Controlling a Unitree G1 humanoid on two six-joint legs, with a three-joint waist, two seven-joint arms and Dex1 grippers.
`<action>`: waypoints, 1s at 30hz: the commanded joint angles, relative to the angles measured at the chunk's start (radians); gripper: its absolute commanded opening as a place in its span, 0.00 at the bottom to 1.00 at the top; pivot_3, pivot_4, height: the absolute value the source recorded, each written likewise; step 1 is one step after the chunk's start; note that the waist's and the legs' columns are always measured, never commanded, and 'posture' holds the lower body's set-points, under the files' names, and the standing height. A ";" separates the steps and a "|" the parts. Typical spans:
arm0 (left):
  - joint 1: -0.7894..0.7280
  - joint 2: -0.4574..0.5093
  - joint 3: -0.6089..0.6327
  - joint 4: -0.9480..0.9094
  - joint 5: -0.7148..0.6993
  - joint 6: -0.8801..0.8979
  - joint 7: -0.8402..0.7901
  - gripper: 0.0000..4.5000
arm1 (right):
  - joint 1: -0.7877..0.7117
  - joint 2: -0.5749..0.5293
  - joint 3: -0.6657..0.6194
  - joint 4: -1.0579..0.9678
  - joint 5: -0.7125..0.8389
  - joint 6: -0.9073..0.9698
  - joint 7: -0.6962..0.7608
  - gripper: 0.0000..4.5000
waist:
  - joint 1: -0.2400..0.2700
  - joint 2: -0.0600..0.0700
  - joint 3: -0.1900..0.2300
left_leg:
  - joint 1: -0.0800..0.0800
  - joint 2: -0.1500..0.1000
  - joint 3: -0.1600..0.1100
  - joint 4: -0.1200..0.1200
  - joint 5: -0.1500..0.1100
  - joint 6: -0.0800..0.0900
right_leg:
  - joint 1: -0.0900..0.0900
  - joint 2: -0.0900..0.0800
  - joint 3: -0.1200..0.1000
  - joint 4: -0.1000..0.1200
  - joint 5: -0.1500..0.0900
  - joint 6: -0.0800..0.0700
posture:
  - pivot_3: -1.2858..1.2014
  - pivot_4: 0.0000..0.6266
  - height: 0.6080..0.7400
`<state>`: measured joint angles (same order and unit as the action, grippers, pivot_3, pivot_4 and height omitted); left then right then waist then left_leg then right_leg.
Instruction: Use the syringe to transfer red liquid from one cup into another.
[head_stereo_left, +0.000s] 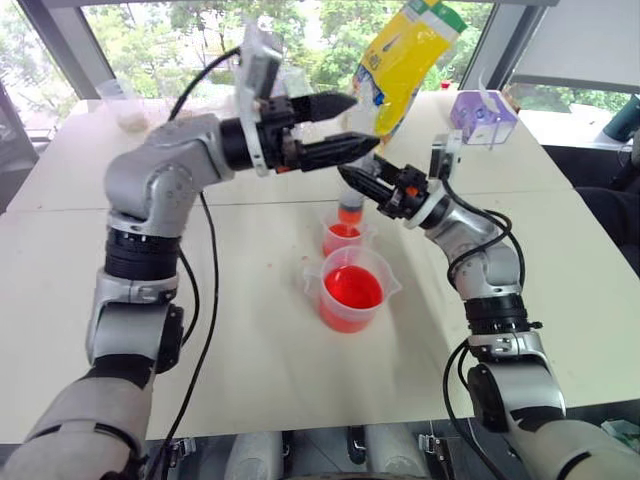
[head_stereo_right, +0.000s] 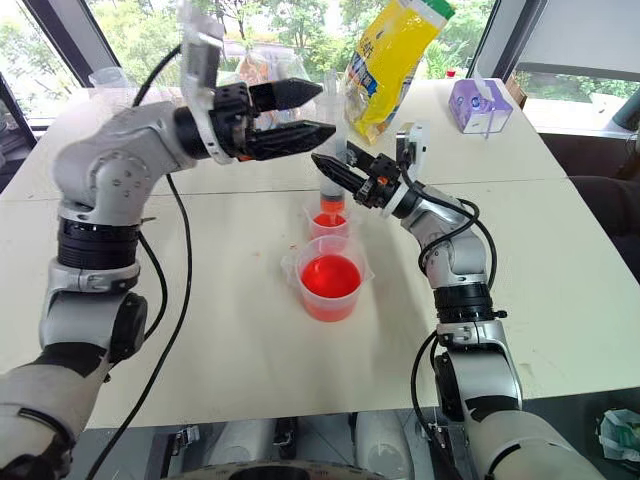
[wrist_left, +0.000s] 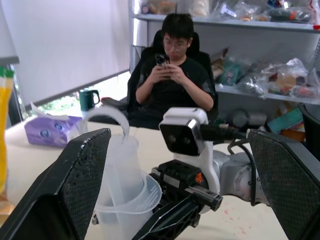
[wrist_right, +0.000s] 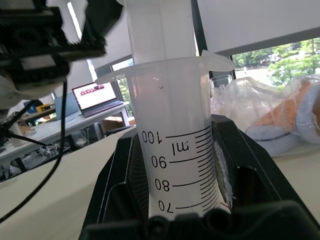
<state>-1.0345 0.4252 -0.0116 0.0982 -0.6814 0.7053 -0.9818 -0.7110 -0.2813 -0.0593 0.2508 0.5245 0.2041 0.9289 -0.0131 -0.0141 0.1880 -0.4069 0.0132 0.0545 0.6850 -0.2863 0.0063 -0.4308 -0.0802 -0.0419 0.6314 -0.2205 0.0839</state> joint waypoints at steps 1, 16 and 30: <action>-0.038 -0.013 0.001 0.015 0.022 -0.032 -0.012 0.99 | -0.003 0.002 -0.006 -0.063 0.008 -0.008 0.004 0.31 | 0.000 0.000 0.000 | 0.000 0.000 0.000 0.000 0.000 0.000 | 0.000 0.000 0.000 0.000 0.000 0.000 | 0.52 0.24 1.00; -0.086 -0.084 -0.026 0.108 0.084 -0.063 -0.054 0.88 | 0.004 0.005 0.008 -0.075 -0.001 -0.006 0.008 0.31 | 0.000 0.000 0.000 | 0.000 0.000 0.000 0.000 0.000 0.000 | 0.000 0.000 0.000 0.000 0.000 0.000 | 0.52 0.24 1.00; -0.060 -0.076 -0.042 0.092 0.128 -0.074 -0.076 0.01 | -0.017 0.003 0.004 -0.071 -0.002 -0.004 0.022 0.31 | 0.001 0.000 0.000 | 0.000 0.000 0.000 0.000 0.000 0.000 | 0.000 0.000 0.000 0.000 0.000 0.000 | 0.52 0.24 1.00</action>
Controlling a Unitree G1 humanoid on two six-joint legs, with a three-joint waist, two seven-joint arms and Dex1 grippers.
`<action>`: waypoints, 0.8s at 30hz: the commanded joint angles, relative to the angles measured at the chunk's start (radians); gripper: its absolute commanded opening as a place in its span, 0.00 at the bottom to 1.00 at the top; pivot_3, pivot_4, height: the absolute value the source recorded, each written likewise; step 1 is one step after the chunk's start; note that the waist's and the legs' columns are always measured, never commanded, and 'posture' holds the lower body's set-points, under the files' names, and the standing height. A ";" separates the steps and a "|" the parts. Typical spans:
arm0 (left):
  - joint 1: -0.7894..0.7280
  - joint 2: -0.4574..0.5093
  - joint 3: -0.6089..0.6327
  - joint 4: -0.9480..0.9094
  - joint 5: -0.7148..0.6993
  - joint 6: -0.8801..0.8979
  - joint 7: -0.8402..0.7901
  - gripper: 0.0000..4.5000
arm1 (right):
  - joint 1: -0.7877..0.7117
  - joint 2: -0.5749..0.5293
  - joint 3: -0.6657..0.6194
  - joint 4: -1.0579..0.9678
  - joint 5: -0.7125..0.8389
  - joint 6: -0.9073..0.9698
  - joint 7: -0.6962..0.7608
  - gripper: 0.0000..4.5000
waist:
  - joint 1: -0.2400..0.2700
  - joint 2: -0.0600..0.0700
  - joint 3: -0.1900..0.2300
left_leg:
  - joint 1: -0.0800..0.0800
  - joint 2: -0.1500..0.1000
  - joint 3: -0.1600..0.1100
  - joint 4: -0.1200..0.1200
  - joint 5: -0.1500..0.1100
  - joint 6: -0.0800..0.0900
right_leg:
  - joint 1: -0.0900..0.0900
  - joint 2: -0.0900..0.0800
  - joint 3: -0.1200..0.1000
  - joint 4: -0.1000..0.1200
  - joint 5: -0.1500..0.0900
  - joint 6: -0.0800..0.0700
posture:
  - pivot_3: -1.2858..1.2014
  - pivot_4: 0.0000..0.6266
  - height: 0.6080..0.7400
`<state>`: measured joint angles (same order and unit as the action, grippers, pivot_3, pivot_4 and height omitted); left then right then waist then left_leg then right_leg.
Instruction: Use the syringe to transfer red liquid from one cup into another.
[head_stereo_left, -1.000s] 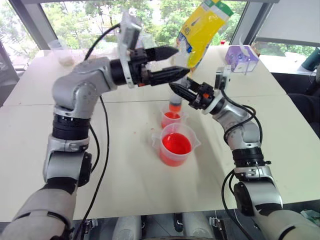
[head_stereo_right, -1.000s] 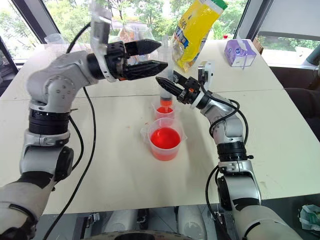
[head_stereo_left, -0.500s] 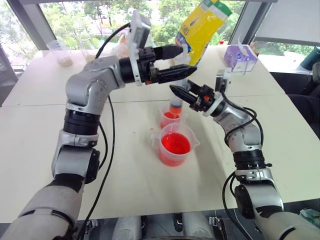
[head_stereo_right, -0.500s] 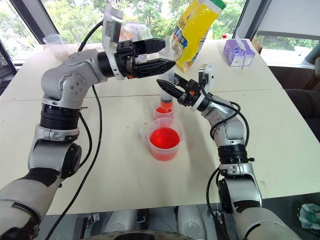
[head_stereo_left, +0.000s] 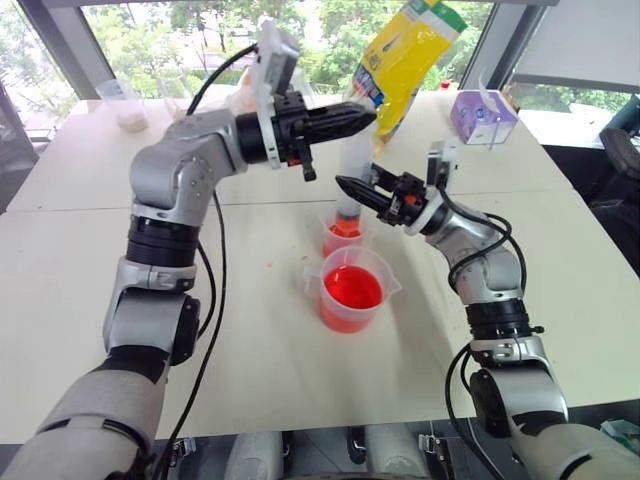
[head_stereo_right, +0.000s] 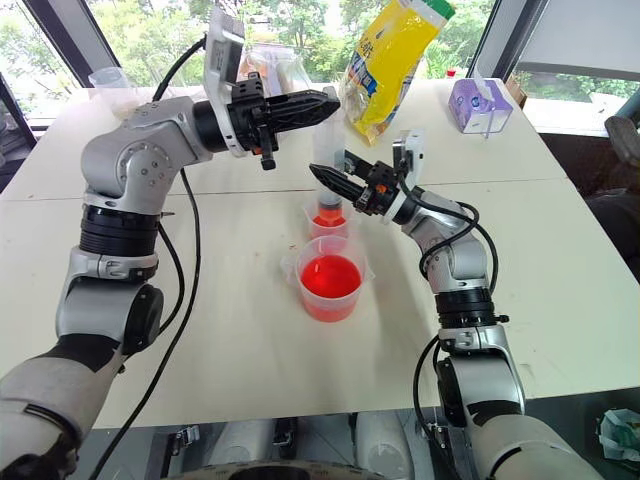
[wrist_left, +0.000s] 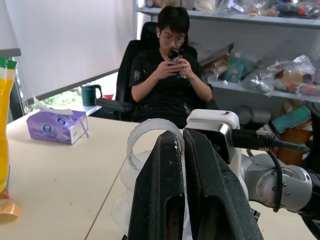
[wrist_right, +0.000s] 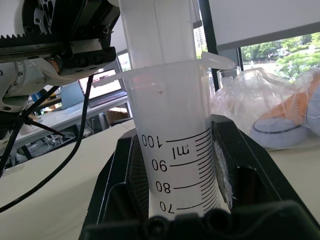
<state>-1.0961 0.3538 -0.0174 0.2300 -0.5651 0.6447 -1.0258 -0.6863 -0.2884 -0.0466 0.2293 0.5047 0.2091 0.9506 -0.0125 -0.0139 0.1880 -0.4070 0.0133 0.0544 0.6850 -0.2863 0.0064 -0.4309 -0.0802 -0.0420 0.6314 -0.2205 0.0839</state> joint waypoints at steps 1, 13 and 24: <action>0.012 0.003 -0.044 -0.044 0.021 -0.019 -0.041 0.01 | -0.046 0.009 -0.012 -0.051 0.019 -0.007 -0.002 0.31 | 0.000 0.000 0.000 | 0.000 0.000 0.000 0.000 0.000 0.000 | 0.000 0.000 0.000 0.000 0.000 0.000 | 0.52 0.24 1.00; 0.071 0.018 -0.064 -0.039 0.078 -0.055 -0.065 0.01 | -0.101 -0.006 -0.046 -0.089 0.049 0.028 -0.023 0.31 | -0.001 0.000 0.000 | 0.000 0.000 0.000 0.000 0.000 0.000 | 0.000 0.000 0.000 0.000 0.000 0.000 | 0.52 0.24 1.00; 0.103 0.008 -0.075 -0.046 0.092 -0.060 -0.065 0.01 | -0.138 -0.015 -0.070 -0.129 0.073 0.072 -0.035 0.31 | 0.000 0.000 0.000 | 0.000 0.000 0.000 0.000 0.000 0.000 | 0.000 0.000 0.000 0.000 0.000 0.000 | 0.52 0.24 1.00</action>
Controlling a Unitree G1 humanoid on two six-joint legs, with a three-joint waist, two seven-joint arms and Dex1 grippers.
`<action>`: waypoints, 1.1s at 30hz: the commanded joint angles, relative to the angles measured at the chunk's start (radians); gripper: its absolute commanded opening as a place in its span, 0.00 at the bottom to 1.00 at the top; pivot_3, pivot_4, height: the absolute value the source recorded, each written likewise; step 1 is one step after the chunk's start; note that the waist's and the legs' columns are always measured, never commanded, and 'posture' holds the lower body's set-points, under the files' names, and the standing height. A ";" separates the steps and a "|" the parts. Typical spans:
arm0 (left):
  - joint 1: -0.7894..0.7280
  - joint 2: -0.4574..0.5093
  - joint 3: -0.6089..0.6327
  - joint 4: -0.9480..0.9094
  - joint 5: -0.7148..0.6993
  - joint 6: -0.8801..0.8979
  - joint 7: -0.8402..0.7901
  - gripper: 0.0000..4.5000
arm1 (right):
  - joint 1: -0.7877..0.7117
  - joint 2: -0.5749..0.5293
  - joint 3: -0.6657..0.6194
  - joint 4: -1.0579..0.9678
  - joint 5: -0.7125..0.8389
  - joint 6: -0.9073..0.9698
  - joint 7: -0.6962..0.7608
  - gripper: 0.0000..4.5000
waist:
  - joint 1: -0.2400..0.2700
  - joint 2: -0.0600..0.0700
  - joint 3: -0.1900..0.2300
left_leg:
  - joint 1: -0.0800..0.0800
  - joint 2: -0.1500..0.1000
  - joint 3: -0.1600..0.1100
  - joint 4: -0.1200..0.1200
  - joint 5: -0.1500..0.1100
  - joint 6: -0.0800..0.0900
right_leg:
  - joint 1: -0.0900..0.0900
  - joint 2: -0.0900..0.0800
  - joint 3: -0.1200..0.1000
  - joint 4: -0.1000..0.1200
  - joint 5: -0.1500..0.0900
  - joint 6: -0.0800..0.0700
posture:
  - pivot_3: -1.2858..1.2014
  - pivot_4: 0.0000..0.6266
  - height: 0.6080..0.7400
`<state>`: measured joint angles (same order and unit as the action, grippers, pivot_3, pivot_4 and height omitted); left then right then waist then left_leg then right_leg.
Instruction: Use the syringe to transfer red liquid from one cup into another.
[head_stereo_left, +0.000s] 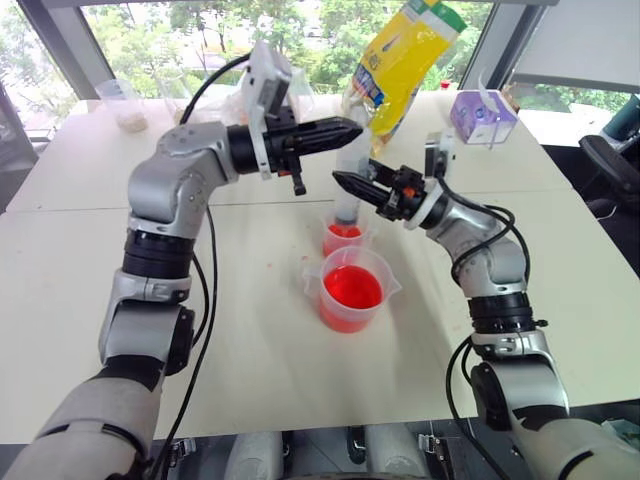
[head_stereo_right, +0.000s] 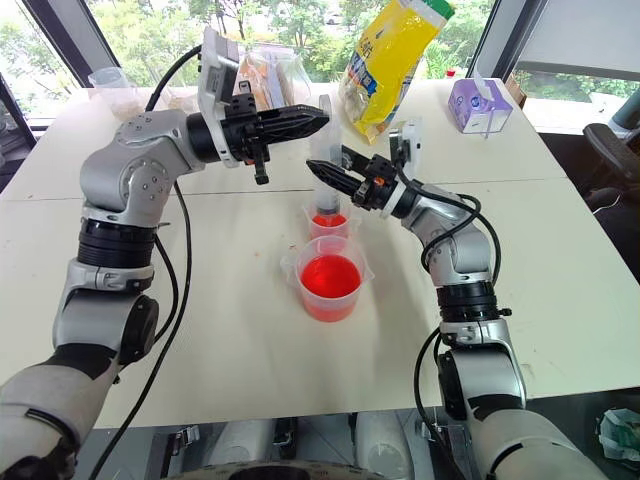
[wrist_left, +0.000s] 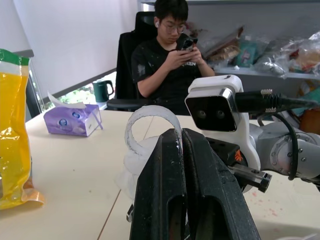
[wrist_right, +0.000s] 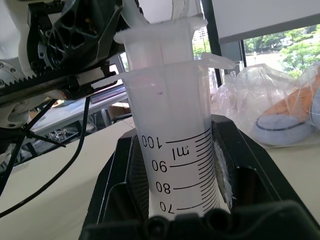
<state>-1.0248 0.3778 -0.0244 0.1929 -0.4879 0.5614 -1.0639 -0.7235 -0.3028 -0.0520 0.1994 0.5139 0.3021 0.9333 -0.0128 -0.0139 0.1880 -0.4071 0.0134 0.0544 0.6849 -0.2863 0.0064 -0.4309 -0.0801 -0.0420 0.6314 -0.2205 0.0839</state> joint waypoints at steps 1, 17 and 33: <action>0.033 -0.016 -0.069 -0.009 0.016 0.023 -0.027 0.01 | -0.102 -0.002 -0.065 -0.101 0.065 -0.020 -0.018 0.31 | 0.000 0.000 0.000 | 0.000 0.000 0.000 0.000 0.000 0.000 | 0.000 0.000 0.000 0.000 0.000 0.000 | 0.52 0.24 1.00; -0.058 -0.014 0.034 0.038 -0.029 0.030 0.017 0.63 | -0.024 0.026 -0.012 -0.127 0.062 0.011 -0.004 0.31 | 0.000 0.000 0.000 | 0.000 0.000 0.000 0.000 0.000 0.000 | 0.000 0.000 0.000 0.000 0.000 0.000 | 0.52 0.24 1.00; 0.088 0.188 0.171 -0.174 -0.165 0.134 0.019 0.99 | -0.091 -0.012 -0.070 -0.115 0.055 0.096 -0.132 0.31 | 0.001 0.000 0.000 | -0.001 0.000 0.000 0.000 0.000 0.000 | -0.001 -0.001 0.000 0.000 0.000 0.000 | 0.52 0.24 1.00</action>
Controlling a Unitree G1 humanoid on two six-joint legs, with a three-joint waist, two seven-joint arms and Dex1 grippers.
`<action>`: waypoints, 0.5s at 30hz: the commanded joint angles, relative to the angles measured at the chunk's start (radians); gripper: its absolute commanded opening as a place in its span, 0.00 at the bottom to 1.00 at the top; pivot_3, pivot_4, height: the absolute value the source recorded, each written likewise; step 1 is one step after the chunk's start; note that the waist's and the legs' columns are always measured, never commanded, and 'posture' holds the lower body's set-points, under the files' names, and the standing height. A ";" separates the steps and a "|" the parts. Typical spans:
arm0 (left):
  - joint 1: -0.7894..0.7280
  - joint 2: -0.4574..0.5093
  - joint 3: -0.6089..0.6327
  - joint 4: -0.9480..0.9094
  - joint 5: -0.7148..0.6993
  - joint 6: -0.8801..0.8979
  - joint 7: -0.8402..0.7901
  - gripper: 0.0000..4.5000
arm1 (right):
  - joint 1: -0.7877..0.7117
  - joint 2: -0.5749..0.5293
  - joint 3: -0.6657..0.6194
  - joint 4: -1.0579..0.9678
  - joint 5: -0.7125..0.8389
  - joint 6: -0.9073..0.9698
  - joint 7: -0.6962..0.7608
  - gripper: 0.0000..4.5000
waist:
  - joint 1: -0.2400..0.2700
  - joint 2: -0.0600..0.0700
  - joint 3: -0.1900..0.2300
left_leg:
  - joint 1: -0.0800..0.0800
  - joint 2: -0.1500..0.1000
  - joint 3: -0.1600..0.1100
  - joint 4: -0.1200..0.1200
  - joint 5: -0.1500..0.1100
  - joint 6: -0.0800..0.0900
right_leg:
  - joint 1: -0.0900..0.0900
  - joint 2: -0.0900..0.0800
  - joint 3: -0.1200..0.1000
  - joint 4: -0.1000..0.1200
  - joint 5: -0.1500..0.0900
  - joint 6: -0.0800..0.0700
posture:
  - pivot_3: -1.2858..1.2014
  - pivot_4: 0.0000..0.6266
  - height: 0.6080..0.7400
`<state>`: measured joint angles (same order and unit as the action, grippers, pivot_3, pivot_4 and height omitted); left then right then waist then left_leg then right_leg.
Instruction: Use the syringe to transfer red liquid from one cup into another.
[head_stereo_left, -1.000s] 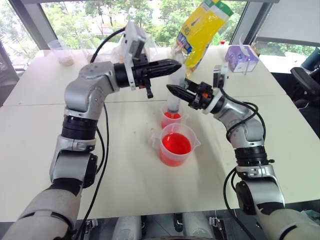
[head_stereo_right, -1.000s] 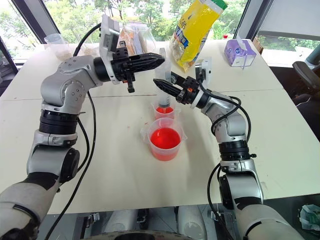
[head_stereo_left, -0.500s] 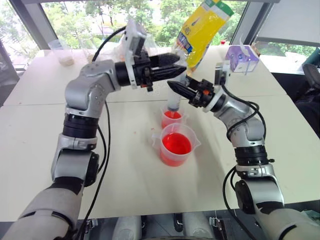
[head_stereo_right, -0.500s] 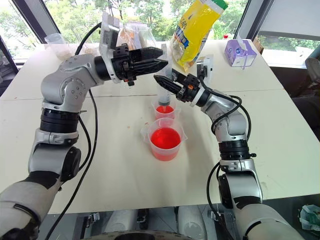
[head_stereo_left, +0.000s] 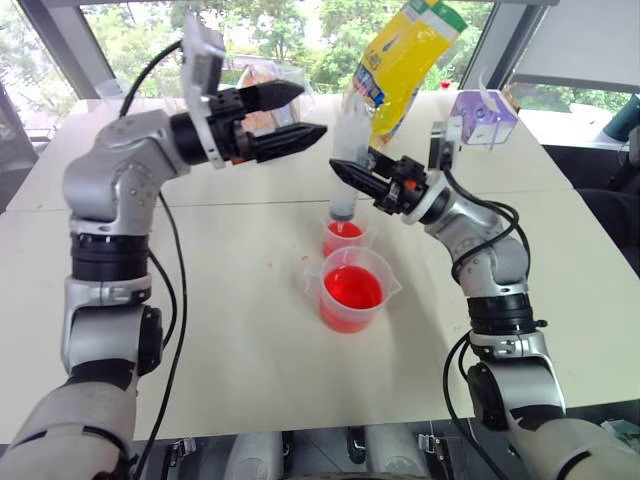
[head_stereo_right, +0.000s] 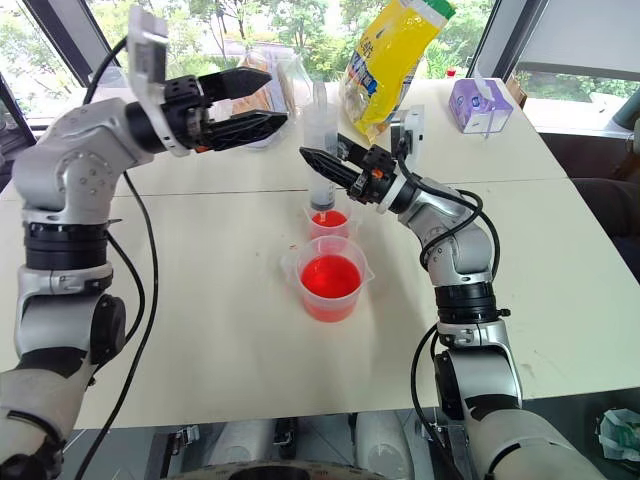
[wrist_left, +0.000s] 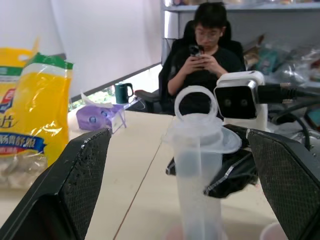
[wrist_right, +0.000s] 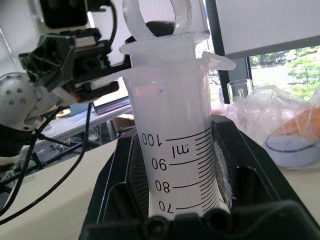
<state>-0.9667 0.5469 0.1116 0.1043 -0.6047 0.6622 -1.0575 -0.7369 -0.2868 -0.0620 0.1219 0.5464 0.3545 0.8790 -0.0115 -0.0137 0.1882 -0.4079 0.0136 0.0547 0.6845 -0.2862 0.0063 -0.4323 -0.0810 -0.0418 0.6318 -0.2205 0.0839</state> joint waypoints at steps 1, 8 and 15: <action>0.055 0.025 0.034 -0.108 -0.056 0.045 0.016 0.99 | -0.100 -0.037 -0.078 -0.037 0.023 0.075 -0.125 0.31 | -0.001 0.000 0.000 | 0.000 0.000 0.000 0.000 0.000 0.000 | 0.000 0.000 0.000 0.000 0.000 0.000 | 0.52 0.24 1.00; 0.225 0.053 0.006 -0.256 -0.070 0.089 0.038 0.99 | -0.259 -0.194 -0.246 -0.021 0.107 0.513 -0.447 0.31 | 0.002 0.000 0.000 | 0.000 0.000 0.000 0.000 0.000 0.000 | 0.000 -0.001 0.000 0.000 0.000 0.000 | 0.52 0.24 1.00; 0.304 0.038 -0.009 -0.319 -0.079 0.088 0.077 0.99 | -0.228 -0.406 -0.197 0.026 0.072 0.947 -0.529 0.31 | 0.000 0.000 0.000 | 0.000 0.000 0.000 -0.001 0.000 0.001 | 0.000 -0.001 0.001 -0.001 0.000 -0.001 | 0.52 0.24 1.00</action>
<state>-0.6630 0.5830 0.0952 -0.1792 -0.6681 0.7589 -0.9907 -0.9756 -0.6632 -0.2840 0.1530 0.6364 1.2348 0.3486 -0.0115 -0.0137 0.1881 -0.4081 0.0137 0.0547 0.6833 -0.2867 0.0071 -0.4323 -0.0817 -0.0411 0.6303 -0.2207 0.0832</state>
